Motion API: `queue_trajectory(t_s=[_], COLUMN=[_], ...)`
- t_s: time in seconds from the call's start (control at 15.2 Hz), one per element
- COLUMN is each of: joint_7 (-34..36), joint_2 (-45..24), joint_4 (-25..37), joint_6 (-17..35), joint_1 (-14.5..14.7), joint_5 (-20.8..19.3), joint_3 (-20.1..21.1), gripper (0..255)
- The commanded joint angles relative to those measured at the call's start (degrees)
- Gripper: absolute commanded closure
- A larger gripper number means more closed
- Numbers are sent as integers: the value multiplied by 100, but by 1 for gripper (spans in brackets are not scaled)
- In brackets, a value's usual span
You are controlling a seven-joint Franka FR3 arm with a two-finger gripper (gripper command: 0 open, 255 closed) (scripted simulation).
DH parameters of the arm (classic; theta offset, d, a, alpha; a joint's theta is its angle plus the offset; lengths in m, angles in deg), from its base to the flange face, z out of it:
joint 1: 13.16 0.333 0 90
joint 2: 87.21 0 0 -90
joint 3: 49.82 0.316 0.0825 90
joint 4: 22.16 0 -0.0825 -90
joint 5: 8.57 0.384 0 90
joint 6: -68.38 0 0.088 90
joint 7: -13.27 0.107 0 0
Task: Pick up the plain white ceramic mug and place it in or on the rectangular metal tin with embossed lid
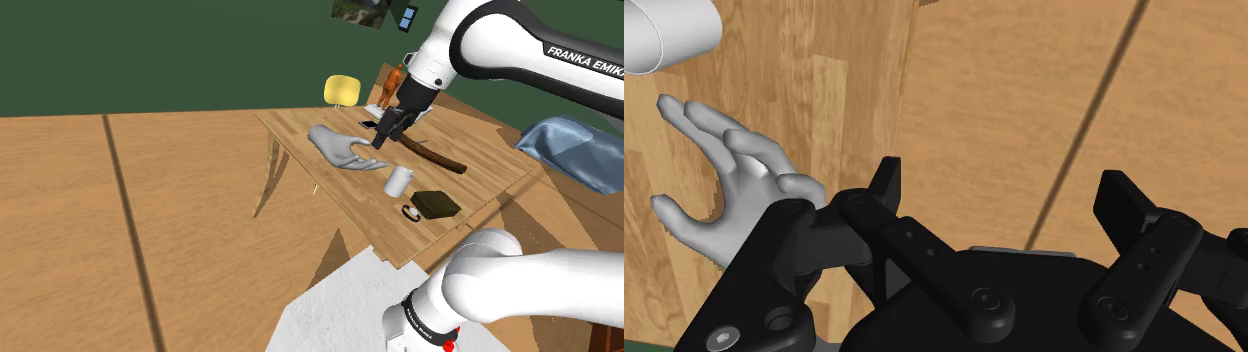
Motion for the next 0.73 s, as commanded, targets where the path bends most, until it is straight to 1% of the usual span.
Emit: queue_trajectory(t_s=[0.0, 0.33, 0.66], joint_7=[0, -618, -1222], joint_2=[0, -285, -743], joint_4=[0, -288, -428], joint_6=[0, 322, 701], joint_1=[0, -193, -392], joint_5=[0, -395, -788], joint_3=[0, -522, -1047], gripper=[0, 0, 0])
